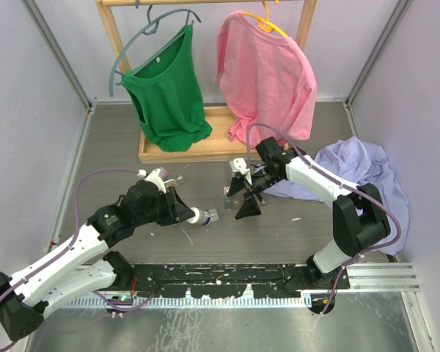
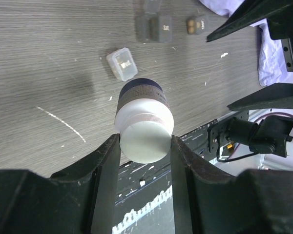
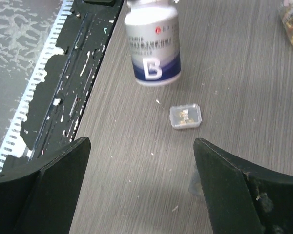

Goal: Sort the pills into containers

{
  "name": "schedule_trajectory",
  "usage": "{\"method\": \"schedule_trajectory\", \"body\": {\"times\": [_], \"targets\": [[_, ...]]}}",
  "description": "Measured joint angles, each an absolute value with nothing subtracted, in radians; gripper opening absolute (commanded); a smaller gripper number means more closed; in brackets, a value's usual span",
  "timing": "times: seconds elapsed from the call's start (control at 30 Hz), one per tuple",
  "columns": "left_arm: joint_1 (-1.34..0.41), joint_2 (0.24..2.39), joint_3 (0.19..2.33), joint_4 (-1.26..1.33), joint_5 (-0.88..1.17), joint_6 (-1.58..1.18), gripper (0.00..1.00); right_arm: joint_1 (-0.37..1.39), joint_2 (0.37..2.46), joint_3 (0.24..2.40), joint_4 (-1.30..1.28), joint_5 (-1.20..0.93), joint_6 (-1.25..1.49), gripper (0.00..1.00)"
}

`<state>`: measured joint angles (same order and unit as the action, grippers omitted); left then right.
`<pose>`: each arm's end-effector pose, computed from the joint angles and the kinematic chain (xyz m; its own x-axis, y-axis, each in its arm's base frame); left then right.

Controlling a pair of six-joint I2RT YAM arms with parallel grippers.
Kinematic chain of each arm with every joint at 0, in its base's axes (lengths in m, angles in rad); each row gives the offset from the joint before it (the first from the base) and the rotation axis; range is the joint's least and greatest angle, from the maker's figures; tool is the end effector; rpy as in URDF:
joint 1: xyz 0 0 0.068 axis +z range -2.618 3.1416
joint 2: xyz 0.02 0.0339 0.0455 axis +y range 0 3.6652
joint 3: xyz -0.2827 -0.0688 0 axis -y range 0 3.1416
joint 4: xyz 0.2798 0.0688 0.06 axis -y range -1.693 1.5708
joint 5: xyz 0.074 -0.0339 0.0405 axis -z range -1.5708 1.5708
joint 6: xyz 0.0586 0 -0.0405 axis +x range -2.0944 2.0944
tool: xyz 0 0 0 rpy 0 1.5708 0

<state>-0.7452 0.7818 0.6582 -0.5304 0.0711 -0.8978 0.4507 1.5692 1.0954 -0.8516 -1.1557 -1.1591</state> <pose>0.1512 -0.1452 0.2571 -0.8400 -0.2862 -0.4609 0.0978 0.7557 -0.6475 0.2643 0.1875 0.2272 -0.0050 -0.4130 -0.9107 -0.9506 -0.2807 0.1326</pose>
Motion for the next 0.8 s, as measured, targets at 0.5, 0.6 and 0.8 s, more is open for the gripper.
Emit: {"method": "schedule_trajectory", "body": {"times": [0.5, 0.6, 0.8], "targets": [[-0.850, 0.900, 0.664, -0.387, 0.054, -0.909, 0.00, 0.526, 1.429, 1.013, -0.551, -1.112, -0.860, 0.93], [-0.863, 0.899, 0.664, -0.373, 0.057, -0.910, 0.00, 0.526, 1.390, 0.975, -0.492, -1.113, -0.820, 0.93], [-0.871, 0.898, 0.665, -0.339, 0.062, -0.909, 0.00, 0.531, 1.359, 0.882, -0.338, -1.113, -0.710, 0.94]]}}
